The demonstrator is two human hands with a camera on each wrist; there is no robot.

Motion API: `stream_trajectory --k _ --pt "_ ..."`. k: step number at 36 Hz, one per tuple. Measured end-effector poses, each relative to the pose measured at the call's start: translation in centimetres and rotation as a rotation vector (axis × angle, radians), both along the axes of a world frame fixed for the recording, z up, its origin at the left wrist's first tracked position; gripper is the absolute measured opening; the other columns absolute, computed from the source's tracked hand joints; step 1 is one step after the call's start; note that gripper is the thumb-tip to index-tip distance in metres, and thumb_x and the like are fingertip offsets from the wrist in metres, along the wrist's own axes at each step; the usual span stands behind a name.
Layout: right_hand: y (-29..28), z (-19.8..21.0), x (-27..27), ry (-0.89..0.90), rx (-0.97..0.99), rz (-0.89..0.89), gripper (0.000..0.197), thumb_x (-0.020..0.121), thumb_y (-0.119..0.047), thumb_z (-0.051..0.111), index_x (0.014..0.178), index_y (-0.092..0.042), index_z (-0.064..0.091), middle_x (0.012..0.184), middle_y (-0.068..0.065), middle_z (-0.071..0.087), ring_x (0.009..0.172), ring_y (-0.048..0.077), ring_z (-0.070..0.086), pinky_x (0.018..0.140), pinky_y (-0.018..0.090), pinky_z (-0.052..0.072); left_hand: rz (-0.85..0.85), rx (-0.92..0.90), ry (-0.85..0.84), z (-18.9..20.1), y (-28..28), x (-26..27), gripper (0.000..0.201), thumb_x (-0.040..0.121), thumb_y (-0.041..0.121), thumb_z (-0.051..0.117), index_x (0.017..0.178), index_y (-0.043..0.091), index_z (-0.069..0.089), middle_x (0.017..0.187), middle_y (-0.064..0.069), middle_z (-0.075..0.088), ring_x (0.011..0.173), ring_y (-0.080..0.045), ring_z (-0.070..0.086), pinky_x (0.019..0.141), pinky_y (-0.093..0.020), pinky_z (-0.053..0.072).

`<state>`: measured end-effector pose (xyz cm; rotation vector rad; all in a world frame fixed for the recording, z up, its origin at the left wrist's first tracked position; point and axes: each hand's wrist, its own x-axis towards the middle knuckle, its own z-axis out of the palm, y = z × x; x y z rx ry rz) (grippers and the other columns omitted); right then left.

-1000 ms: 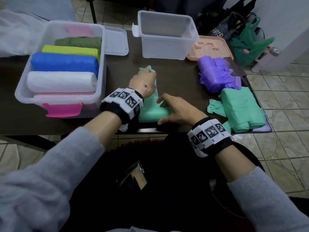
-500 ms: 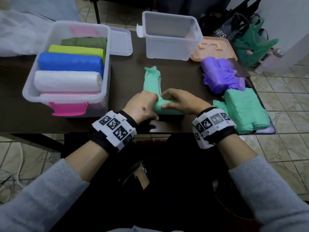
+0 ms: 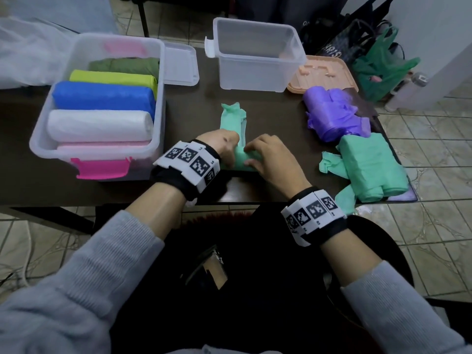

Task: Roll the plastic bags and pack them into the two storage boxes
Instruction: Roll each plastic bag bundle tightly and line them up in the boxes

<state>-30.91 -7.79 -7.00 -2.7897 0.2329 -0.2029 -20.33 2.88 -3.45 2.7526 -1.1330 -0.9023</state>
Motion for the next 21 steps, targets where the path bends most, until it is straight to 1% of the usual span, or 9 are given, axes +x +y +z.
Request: stream_trajectory --k 3,5,7,9,12,14,15,17,21 --pt "0.0 -0.2 -0.5 0.048 0.033 0.008 0.052 0.076 -0.023 0.075 0.123 -0.01 0.058 0.122 0.007 0.054 0.112 0.026 0.046 0.093 0.042 0.043 -0.015 0.042 0.015 0.1 -0.2 0.5 0.038 0.082 0.019 0.066 0.118 0.009 0.058 0.111 -0.01 0.064 0.096 -0.025 0.06 0.071 -0.03 0.045" --pt "0.1 -0.2 -0.6 0.066 0.021 0.009 0.058 0.074 -0.017 0.076 0.127 -0.011 0.054 0.126 0.005 0.052 0.115 0.024 0.044 0.095 0.04 0.042 -0.018 0.06 0.023 0.2 -0.3 0.7 0.036 0.081 0.02 0.065 0.115 0.01 0.059 0.108 -0.01 0.065 0.097 -0.026 0.062 0.074 -0.03 0.047" --pt "0.0 -0.2 -0.4 0.074 0.018 0.01 0.06 0.074 -0.013 0.075 0.129 -0.011 0.052 0.128 0.005 0.05 0.117 0.023 0.043 0.095 0.038 0.041 -0.019 0.072 0.039 0.3 -0.4 0.9 0.033 0.08 0.02 0.063 0.111 0.01 0.059 0.107 -0.01 0.065 0.096 -0.027 0.062 0.081 -0.034 0.052" --pt "-0.1 -0.2 -0.1 0.09 0.023 0.005 0.062 0.073 -0.009 0.075 0.13 -0.011 0.051 0.129 0.004 0.049 0.117 0.023 0.042 0.095 0.036 0.04 -0.014 0.069 0.059 0.3 -0.4 1.1 0.034 0.081 0.023 0.063 0.112 0.01 0.06 0.108 -0.01 0.065 0.097 -0.027 0.062 0.089 -0.04 0.052" --pt "-0.4 -0.2 0.3 0.116 0.032 0.006 0.063 0.073 -0.007 0.075 0.131 -0.011 0.051 0.131 0.005 0.049 0.119 0.023 0.042 0.097 0.033 0.037 0.028 0.032 0.038 0.1 -0.3 1.7 0.047 0.082 0.029 0.068 0.125 0.013 0.056 0.123 -0.011 0.059 0.109 -0.029 0.057 0.097 -0.042 0.047" --pt "-0.6 -0.1 0.6 0.137 0.048 0.014 0.063 0.074 -0.008 0.074 0.132 -0.011 0.05 0.132 0.006 0.048 0.12 0.025 0.042 0.101 0.034 0.036 0.065 -0.026 -0.02 -0.3 -0.3 1.9 0.064 0.08 0.031 0.073 0.137 0.018 0.047 0.137 -0.012 0.045 0.125 -0.03 0.044 0.104 -0.043 0.04" --pt "-0.8 -0.1 0.7 0.147 0.05 0.018 0.062 0.076 -0.009 0.073 0.133 -0.011 0.05 0.133 0.006 0.048 0.121 0.025 0.041 0.102 0.034 0.035 0.074 -0.064 -0.04 -0.3 -0.3 1.9 0.068 0.078 0.03 0.075 0.138 0.019 0.045 0.14 -0.012 0.04 0.13 -0.03 0.037 0.106 -0.044 0.037" --pt "-0.9 0.0 0.8 0.17 0.039 0.03 0.062 0.078 -0.012 0.072 0.134 -0.011 0.047 0.134 0.007 0.047 0.121 0.026 0.042 0.104 0.035 0.034 0.073 -0.139 -0.045 -0.3 -0.2 1.8 0.066 0.076 0.024 0.078 0.134 0.02 0.049 0.138 -0.012 0.039 0.131 -0.029 0.033 0.106 -0.042 0.035" --pt "-0.8 0.2 0.8 0.213 0.014 0.03 0.07 0.075 -0.019 0.076 0.136 -0.01 0.045 0.134 0.009 0.045 0.121 0.027 0.041 0.104 0.038 0.035 0.082 -0.261 -0.043 -0.4 0.2 1.4 0.049 0.073 0.012 0.078 0.119 0.019 0.063 0.128 -0.01 0.055 0.113 -0.027 0.055 0.094 -0.037 0.047"
